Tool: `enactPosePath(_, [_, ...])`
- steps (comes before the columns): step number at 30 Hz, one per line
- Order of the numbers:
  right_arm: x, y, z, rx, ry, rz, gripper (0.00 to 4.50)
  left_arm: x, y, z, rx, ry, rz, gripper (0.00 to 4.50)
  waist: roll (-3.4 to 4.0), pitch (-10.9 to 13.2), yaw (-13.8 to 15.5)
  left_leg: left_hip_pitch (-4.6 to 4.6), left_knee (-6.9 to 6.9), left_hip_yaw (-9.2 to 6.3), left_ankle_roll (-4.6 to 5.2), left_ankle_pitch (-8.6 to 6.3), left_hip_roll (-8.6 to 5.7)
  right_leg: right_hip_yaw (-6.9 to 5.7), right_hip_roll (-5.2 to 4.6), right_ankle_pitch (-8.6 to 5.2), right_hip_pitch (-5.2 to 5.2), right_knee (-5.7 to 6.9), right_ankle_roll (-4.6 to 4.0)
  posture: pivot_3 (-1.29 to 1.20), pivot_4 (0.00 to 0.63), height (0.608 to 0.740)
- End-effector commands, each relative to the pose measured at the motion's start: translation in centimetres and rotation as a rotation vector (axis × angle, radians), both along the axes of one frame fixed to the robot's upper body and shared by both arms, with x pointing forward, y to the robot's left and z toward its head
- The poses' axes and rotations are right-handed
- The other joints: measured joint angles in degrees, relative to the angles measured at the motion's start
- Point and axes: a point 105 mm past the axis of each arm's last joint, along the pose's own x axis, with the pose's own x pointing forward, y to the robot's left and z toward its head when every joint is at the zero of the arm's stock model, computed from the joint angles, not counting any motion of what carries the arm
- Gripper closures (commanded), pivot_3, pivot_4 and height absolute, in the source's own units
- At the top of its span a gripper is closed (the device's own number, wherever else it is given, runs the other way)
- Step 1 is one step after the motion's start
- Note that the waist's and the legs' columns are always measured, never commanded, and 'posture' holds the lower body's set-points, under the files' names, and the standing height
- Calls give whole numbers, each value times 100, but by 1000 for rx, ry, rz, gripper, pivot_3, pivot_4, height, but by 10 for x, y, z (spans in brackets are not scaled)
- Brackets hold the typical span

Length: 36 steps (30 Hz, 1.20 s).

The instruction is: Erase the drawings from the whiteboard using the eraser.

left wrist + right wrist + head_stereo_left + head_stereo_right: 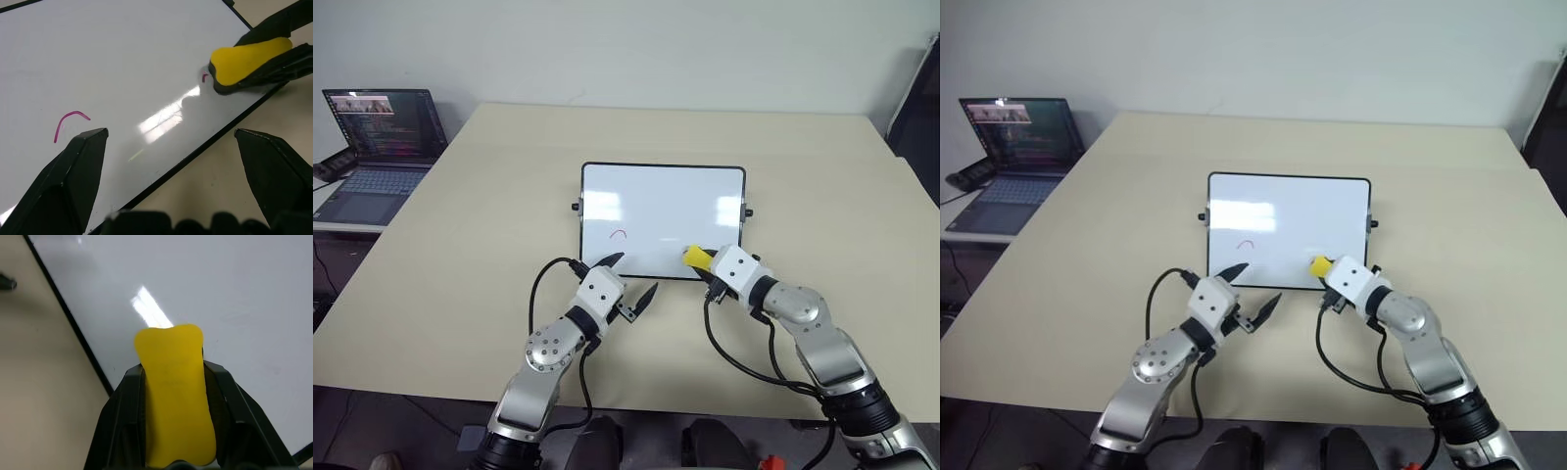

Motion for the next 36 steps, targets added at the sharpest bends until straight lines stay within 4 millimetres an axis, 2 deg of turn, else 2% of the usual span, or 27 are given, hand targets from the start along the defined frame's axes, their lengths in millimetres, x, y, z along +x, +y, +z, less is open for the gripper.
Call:
enactPosePath(1, [5,8,20,29,-77,11,3225,-1,-5,9,-18,-37,-24,0,2,1,-15,-1,-2,1,-3,2,0,-1,0,0,-1,-4,0,0,150,740])
enactPosePath(7, [12,13,9,-29,-46,0,3225,-1,-3,8,-14,-37,-19,0,1,1,-11,-2,-30,6,-11,6,1,0,-1,0,-3,-32,0,0,150,740])
enactPosePath(12, [11,-6,-19,-163,46,-47,3225,-3,-2,7,-15,-37,-12,0,0,-1,-10,14,-51,17,-13,8,3,0,-1,0,-1,-33,0,0,150,740])
enactPosePath(20, [1,-31,-35,-174,154,-131,3225,-7,-4,6,-20,-33,-15,0,-6,-6,15,25,-49,7,-5,4,3,2,-2,1,15,-32,-1,0,150,740])
enactPosePath(31, [0,-46,-35,-175,169,-179,3225,-6,-5,6,-21,-33,-27,0,-11,-10,31,34,-49,4,-5,6,1,1,-2,4,24,-29,-4,0,150,740])
enactPosePath(36, [-6,-54,-34,-175,175,-194,3225,-6,-7,7,-22,-34,-34,0,-13,-11,81,33,-49,4,-5,6,1,1,-3,4,24,-29,-4,0,150,740])
